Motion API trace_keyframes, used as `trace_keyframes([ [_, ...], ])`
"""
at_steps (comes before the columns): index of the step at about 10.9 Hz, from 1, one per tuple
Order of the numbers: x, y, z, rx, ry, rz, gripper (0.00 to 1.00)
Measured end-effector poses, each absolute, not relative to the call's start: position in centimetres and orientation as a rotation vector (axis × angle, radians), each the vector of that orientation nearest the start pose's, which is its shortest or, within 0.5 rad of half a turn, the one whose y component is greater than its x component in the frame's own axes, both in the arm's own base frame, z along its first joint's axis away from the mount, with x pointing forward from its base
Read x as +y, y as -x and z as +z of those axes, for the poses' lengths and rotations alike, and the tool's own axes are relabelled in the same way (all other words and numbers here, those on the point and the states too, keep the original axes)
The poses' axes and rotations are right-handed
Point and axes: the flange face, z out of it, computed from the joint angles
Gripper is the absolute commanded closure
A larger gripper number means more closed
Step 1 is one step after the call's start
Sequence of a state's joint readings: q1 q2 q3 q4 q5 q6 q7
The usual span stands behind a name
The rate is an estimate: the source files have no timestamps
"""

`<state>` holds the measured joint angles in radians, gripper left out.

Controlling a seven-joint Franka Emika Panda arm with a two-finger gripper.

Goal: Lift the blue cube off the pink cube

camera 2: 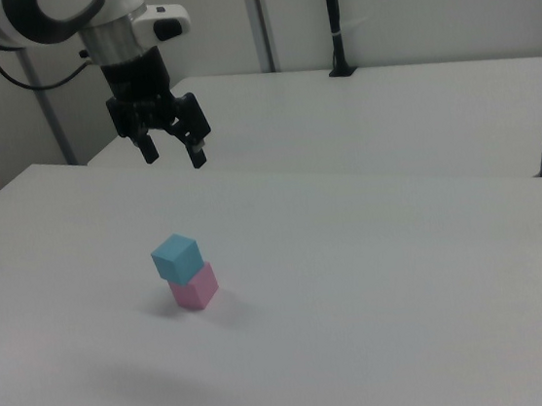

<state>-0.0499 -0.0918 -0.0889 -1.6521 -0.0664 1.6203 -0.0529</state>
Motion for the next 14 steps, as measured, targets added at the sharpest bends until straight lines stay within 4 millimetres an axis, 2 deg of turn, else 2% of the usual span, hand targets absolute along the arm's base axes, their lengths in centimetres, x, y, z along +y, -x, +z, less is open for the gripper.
trace_keyframes([
  [3,-8.1,-52.5,63.6,0.126,3.201,-0.056,0.00],
  [4,-7.5,-53.0,62.7,0.069,3.203,-0.030,0.00],
  [5,-6.4,-54.2,61.3,0.007,3.205,-0.011,0.00],
  [9,-0.6,-59.0,53.4,-0.153,3.205,0.103,0.00],
  [11,1.8,-60.5,50.3,-0.082,3.212,0.105,0.00],
  [14,5.3,-61.5,45.6,0.090,3.220,0.075,0.00],
])
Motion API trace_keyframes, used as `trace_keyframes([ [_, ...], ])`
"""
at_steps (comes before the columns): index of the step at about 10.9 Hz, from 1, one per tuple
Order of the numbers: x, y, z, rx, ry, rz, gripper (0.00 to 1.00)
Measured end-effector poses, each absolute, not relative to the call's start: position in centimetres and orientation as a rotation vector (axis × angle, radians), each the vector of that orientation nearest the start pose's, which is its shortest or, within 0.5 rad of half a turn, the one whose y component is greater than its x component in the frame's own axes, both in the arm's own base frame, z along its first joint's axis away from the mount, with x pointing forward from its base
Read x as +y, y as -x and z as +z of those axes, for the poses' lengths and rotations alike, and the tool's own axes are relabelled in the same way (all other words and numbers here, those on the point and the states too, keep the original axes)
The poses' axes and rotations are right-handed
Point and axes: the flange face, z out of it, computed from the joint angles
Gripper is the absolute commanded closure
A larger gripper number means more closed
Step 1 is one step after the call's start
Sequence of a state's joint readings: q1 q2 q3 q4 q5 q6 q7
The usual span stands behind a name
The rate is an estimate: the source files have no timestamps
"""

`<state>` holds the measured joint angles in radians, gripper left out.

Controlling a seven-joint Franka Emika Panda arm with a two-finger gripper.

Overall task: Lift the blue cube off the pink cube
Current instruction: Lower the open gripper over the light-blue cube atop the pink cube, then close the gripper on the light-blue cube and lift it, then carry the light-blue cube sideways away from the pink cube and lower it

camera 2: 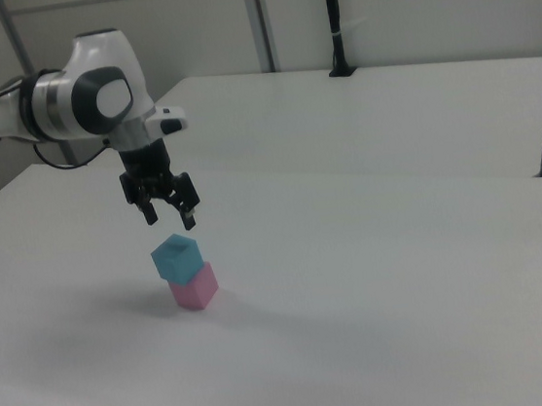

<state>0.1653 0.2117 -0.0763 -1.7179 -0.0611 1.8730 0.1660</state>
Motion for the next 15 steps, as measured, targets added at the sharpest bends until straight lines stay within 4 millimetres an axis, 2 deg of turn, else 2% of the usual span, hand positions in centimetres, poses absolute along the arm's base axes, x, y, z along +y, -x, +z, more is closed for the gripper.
trace_keyframes([
  [1,6.2,-61.7,43.6,0.142,3.221,0.086,0.00],
  [2,6.3,-61.8,42.6,0.156,3.223,0.101,0.00],
  [6,6.2,-61.9,40.8,0.158,3.228,0.149,0.00],
  [7,6.2,-61.8,40.4,0.158,3.229,0.161,0.13],
  [8,6.5,-61.6,39.8,0.148,3.229,0.180,0.35],
  [10,7.8,-61.3,39.1,0.111,3.227,0.203,0.55],
  [13,7.8,-61.4,39.5,0.111,3.226,0.191,0.56],
  [15,7.9,-61.6,40.5,0.110,3.224,0.159,0.56],
])
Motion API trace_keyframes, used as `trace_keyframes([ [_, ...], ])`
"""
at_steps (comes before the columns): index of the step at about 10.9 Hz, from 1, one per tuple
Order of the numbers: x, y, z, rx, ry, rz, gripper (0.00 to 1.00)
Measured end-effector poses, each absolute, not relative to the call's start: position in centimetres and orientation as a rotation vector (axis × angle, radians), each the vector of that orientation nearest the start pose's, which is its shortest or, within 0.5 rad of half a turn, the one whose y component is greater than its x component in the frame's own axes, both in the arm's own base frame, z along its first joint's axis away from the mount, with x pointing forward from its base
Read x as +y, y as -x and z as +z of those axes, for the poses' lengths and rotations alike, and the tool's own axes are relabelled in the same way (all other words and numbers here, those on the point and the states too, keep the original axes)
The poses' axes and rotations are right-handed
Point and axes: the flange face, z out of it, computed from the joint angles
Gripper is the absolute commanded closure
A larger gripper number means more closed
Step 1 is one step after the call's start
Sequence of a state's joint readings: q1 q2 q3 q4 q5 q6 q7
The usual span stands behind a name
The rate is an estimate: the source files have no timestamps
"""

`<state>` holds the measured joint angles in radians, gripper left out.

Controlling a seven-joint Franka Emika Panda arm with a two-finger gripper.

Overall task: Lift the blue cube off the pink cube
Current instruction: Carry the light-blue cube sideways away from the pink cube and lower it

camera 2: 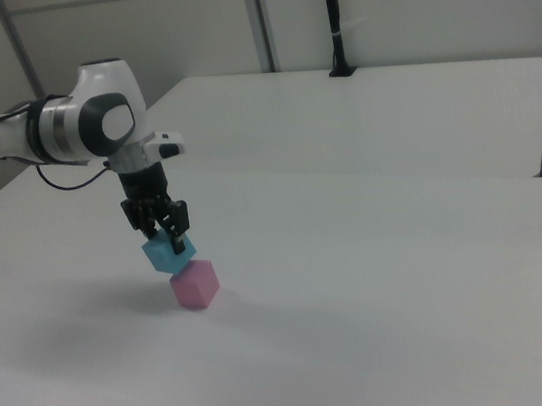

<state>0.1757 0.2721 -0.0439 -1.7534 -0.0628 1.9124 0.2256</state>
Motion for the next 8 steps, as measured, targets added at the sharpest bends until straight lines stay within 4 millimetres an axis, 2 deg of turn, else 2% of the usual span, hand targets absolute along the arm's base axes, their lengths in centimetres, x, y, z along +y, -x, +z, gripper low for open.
trace_keyframes([
  [2,9.6,-61.7,42.0,0.068,3.216,0.113,0.56],
  [3,11.4,-61.5,42.1,0.021,3.209,0.107,0.56],
  [6,18.0,-60.6,41.3,-0.053,3.152,0.096,0.58],
  [8,20.5,-60.5,39.9,-0.026,3.131,0.102,0.58],
])
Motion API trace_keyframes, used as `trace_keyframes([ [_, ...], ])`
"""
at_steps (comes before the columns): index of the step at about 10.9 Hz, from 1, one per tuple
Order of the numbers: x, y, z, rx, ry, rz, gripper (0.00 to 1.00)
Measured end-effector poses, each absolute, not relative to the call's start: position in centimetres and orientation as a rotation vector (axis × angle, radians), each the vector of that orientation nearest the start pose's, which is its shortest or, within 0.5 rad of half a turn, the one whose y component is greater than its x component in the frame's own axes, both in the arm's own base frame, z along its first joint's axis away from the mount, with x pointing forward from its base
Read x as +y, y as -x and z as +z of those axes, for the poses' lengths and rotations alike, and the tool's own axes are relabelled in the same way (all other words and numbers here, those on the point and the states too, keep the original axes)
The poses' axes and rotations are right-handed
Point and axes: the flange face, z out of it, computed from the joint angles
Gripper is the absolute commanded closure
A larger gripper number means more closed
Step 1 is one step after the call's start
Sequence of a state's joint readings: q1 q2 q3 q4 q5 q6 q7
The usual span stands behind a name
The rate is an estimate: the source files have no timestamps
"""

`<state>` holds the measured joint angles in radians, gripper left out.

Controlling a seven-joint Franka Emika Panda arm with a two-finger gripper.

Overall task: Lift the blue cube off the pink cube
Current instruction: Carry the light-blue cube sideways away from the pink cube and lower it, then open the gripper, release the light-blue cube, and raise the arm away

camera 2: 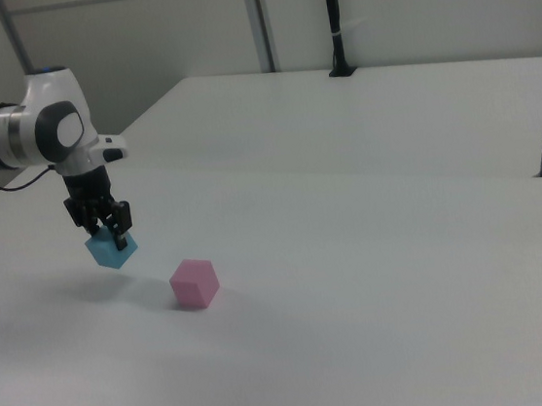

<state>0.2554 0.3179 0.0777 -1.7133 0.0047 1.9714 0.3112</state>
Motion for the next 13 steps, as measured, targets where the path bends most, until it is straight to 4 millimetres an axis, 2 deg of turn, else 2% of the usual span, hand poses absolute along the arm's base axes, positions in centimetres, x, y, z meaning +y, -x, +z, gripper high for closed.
trace_keyframes([
  [3,22.3,-61.2,35.1,-0.016,3.127,0.122,0.57],
  [4,22.7,-61.2,34.1,-0.024,3.128,0.131,0.47],
  [5,23.0,-61.2,33.7,-0.030,3.129,0.138,0.10],
  [6,23.2,-61.2,33.7,-0.034,3.128,0.136,0.00],
  [11,23.2,-61.3,33.9,-0.031,3.143,0.126,0.00],
  [12,23.1,-61.3,34.7,-0.013,3.148,0.132,0.00],
  [13,22.8,-61.0,36.5,0.009,3.157,0.150,0.00],
])
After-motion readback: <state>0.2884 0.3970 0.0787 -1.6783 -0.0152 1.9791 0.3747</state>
